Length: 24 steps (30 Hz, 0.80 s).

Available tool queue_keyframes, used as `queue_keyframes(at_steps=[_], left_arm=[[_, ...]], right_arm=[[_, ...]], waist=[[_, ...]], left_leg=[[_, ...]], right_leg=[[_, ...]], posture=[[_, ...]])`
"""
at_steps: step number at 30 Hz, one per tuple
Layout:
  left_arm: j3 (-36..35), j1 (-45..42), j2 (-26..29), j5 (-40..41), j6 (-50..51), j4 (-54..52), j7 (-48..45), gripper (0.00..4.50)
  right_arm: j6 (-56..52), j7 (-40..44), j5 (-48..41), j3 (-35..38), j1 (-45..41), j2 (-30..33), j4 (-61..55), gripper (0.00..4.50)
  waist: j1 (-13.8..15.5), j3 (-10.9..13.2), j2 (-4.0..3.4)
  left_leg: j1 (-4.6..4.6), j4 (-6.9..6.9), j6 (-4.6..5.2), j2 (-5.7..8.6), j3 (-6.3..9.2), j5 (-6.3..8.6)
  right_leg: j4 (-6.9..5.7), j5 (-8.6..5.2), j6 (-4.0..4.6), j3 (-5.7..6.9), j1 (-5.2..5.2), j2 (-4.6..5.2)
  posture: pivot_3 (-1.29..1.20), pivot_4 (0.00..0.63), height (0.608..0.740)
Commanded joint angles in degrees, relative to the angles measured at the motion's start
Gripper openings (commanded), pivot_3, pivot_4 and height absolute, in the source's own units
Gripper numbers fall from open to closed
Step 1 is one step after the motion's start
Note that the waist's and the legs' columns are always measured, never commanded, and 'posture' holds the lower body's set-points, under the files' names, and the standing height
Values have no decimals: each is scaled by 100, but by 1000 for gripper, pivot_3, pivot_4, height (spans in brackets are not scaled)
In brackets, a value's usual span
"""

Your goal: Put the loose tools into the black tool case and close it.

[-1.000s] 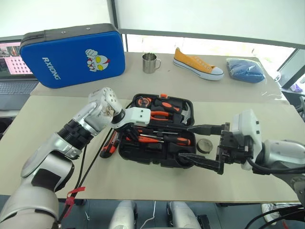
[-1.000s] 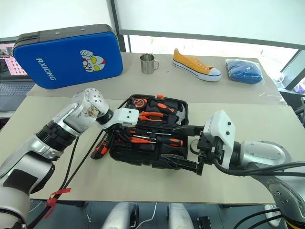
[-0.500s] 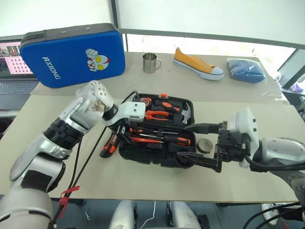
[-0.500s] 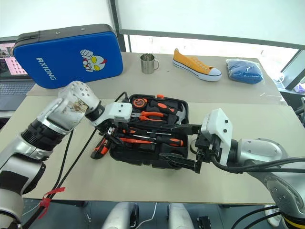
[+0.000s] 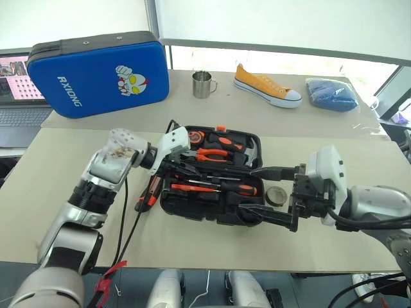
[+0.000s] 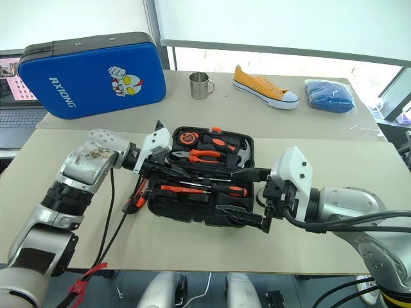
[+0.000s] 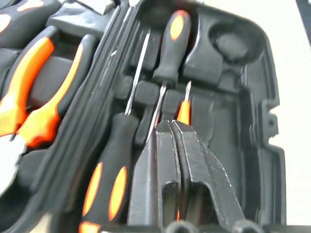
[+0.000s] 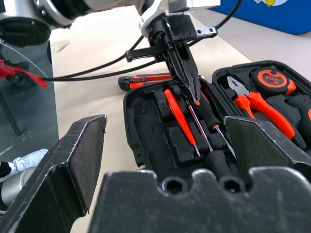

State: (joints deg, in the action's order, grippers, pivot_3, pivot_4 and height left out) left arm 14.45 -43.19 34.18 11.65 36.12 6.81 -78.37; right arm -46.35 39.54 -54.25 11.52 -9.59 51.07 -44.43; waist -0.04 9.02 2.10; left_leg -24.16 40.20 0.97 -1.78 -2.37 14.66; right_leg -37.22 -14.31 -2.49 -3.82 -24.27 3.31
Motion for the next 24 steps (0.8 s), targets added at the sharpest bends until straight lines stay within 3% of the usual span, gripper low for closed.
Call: queue_keyframes(at_steps=[1, 8, 24], left_arm=[[-138, 193, 4, 184, 73, -322, 196, 17], [-92, 543, -85, 221, -177, -382, 422, 17], [42, 483, -236, 195, -399, 5, 672, 17]], right_arm=[[61, -95, -41, 70, 17, -9, -128, 4500], [48, -210, -97, -4, 39, -47, -162, 4500], [78, -210, -92, -66, 54, -11, -134, 4500]], waist=[[1, 0, 0], [29, 0, 0], [40, 0, 0]], left_leg=[[0, 0, 0, 0, 0, 0], [1, 2, 0, 4, 0, 0], [1, 3, 0, 5, 0, 0]], right_leg=[[0, 0, 0, 0, 0, 0], [2, 1, -2, 0, 4, 3], [2, 1, -2, 0, 4, 2]], posture=[[0, 150, 739], [0, 150, 739], [0, 150, 739]])
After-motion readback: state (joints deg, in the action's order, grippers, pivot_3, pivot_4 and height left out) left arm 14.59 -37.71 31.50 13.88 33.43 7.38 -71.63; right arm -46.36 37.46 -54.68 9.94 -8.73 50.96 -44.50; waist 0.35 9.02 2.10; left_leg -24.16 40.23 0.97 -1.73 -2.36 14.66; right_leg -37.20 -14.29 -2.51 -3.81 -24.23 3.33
